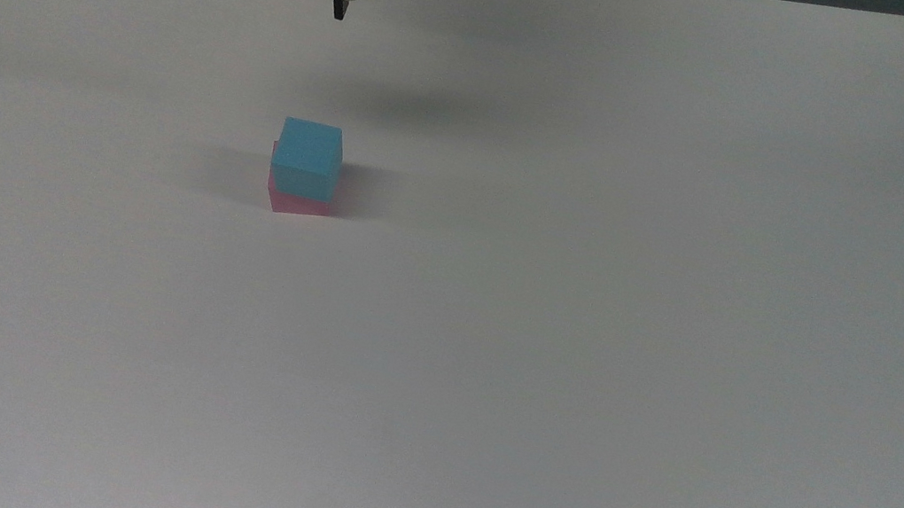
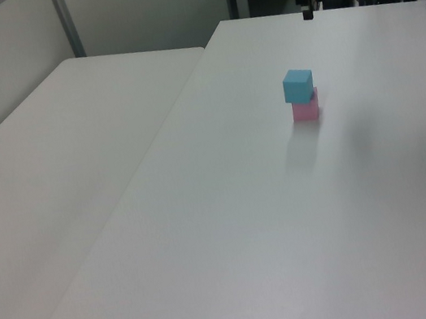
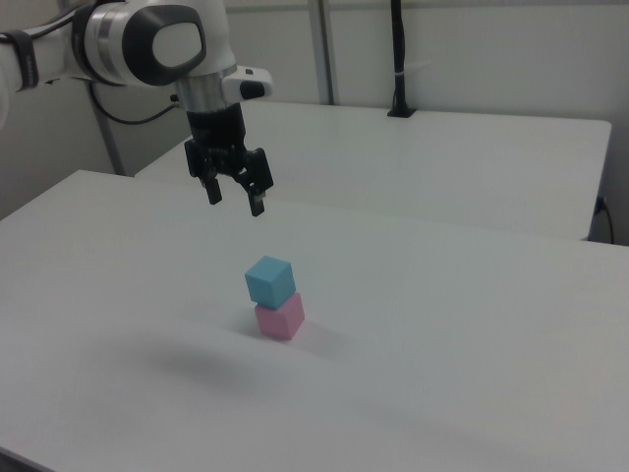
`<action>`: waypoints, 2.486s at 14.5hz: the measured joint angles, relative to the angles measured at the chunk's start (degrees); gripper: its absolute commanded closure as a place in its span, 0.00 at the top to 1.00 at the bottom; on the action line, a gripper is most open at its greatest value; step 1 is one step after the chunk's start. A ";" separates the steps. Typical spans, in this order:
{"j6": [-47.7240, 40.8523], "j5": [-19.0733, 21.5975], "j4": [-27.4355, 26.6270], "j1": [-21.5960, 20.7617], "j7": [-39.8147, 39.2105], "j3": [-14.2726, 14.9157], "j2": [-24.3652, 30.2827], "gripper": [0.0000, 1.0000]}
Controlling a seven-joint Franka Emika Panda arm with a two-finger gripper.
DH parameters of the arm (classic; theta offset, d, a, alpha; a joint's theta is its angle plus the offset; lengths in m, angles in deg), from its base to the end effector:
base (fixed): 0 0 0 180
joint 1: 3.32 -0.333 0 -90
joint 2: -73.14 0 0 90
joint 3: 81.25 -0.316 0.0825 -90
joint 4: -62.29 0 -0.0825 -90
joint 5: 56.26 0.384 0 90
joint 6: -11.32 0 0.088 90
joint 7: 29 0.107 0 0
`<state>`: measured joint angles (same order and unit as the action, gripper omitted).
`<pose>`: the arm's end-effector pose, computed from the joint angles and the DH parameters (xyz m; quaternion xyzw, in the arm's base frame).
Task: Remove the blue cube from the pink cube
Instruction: 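Lower the open gripper over the light-blue cube on the pink cube, then close the gripper on the light-blue cube and lift it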
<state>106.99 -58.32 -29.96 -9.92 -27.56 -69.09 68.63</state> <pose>0.5810 -0.0558 0.5707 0.9979 -0.0589 -0.0096 0.0258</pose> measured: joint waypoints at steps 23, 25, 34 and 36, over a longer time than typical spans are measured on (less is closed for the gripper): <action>10.50 1.87 -0.40 -0.12 0.01 -0.55 -8.54 1.00; 11.87 1.87 -1.58 -0.14 0.00 -0.56 -11.08 1.00; 18.56 -1.26 -5.32 -0.75 -0.05 -0.97 -16.90 0.33; 18.56 -1.23 -5.12 -1.40 -0.02 -1.03 -16.00 0.33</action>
<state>125.55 -59.55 -35.08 -11.32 -27.59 -70.12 52.63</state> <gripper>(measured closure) 0.388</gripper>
